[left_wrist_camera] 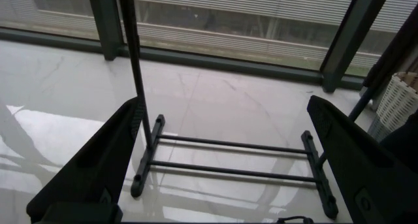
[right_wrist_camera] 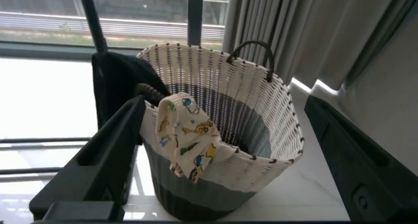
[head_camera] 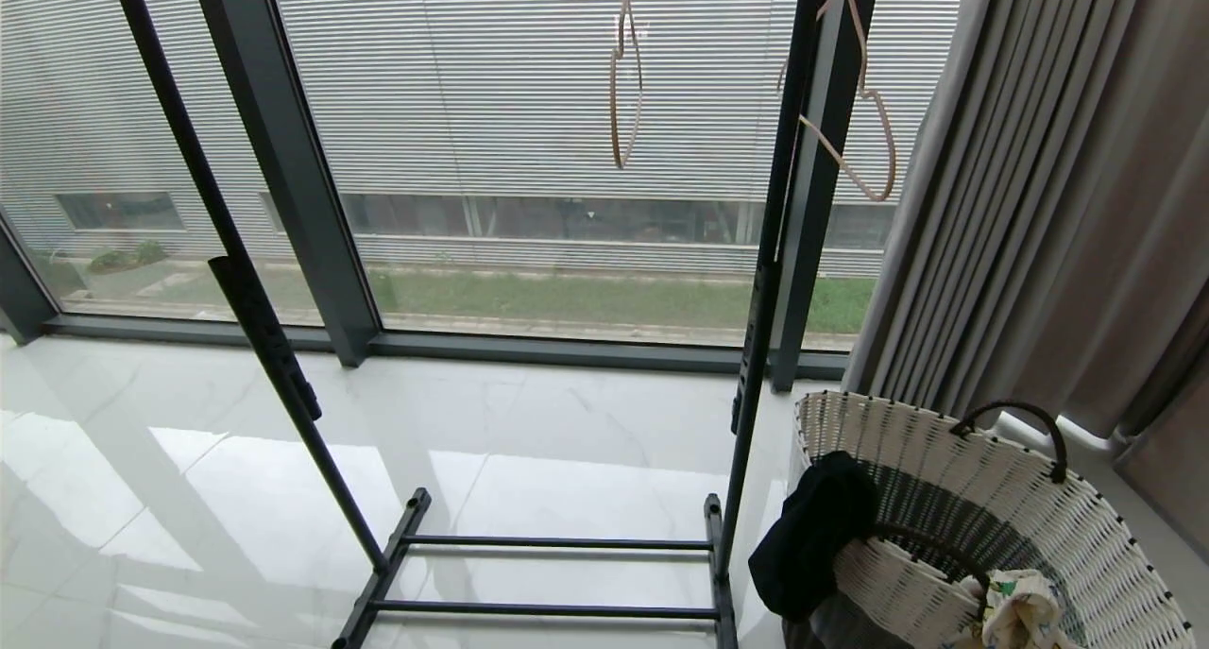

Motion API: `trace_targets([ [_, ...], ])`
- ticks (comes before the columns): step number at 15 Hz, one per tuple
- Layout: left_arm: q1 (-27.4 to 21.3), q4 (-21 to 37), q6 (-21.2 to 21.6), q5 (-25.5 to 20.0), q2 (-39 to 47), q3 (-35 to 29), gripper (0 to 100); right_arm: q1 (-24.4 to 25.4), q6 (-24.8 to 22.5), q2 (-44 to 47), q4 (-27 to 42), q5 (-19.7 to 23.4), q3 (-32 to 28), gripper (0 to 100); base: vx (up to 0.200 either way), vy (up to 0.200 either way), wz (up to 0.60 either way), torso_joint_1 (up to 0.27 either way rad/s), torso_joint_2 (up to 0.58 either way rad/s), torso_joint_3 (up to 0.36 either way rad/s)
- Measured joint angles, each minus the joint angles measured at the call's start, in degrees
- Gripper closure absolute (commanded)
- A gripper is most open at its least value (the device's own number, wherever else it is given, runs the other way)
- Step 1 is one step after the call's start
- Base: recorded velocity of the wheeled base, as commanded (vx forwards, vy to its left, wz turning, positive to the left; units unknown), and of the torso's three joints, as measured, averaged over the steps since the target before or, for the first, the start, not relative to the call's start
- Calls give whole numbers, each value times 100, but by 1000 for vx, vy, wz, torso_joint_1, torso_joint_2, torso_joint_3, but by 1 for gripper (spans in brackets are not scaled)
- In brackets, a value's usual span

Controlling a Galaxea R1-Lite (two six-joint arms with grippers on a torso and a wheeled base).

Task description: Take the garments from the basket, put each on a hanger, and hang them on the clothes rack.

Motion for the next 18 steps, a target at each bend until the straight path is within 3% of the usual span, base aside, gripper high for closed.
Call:
trace_targets([
  [4,-2,0,-2,0,0,0,0,0,77,0,0,9,0,0,0,0,0,0,0,0],
  [7,-2,0,-2,0,0,0,0,0,-129,5,-55,82,-35,0,0,0,0,0,0,0],
  [10,-2,0,0,0,0,0,0,154,-340,338,285,305,-824,0,0,0,0,0,0,0],
  [13,2,0,-2,0,0,0,0,571,-1090,1620,735,408,-1530,0,0,0,0,0,0,0],
  [18,-2,0,-2,0,0,0,0,947,-2736,4887,1041,731,-2280,0,0,0,0,0,0,0],
])
